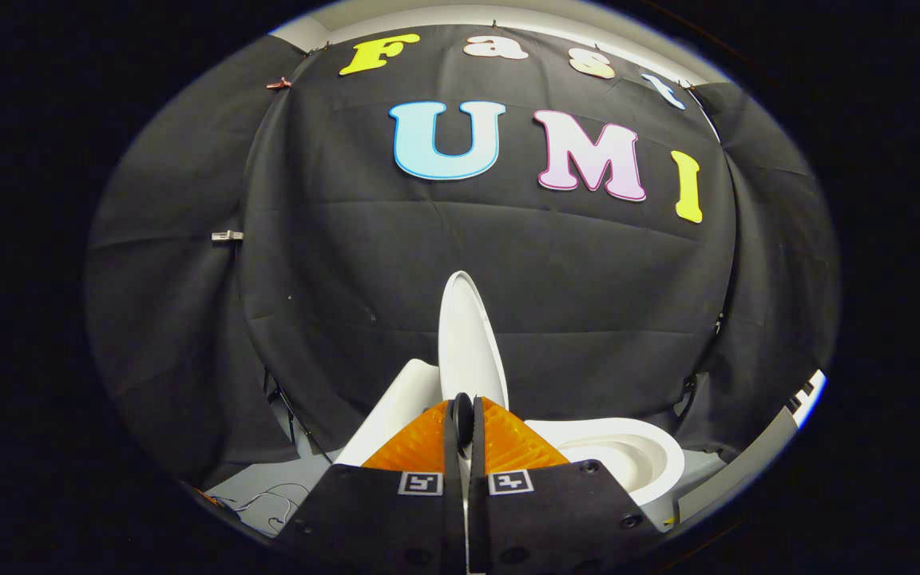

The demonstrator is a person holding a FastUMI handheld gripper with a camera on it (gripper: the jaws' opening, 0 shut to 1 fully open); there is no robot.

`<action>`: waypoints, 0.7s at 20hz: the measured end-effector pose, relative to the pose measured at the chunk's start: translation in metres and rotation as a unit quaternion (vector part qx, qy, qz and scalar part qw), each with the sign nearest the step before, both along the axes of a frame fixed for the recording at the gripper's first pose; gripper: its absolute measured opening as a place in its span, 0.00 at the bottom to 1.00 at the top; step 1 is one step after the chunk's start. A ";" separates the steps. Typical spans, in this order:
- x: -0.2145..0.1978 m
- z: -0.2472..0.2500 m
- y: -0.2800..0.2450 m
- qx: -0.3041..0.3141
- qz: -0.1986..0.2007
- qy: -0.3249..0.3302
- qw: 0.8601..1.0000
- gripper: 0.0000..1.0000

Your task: Open the toilet lid.

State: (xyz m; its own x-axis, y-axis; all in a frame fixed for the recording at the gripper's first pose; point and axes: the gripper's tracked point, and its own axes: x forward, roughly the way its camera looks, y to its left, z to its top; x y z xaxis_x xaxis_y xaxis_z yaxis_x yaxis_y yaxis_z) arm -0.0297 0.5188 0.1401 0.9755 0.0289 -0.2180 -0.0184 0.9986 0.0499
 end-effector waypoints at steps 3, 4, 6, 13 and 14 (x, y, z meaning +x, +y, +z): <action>-0.001 -0.001 0.003 -0.001 0.001 0.001 1.000 0.07; 0.000 0.000 0.002 -0.001 0.000 -0.001 1.000 0.08; 0.000 0.000 0.001 0.001 0.003 -0.003 1.000 0.10; -0.006 -0.014 0.010 -0.010 0.049 0.019 0.999 0.84; -0.004 -0.008 0.002 -0.019 0.041 0.008 0.999 1.00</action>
State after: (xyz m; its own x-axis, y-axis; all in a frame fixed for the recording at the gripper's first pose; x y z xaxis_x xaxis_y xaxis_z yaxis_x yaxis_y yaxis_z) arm -0.0337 0.5212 0.1322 0.9663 0.1003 -0.2369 -0.0999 0.9949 0.0134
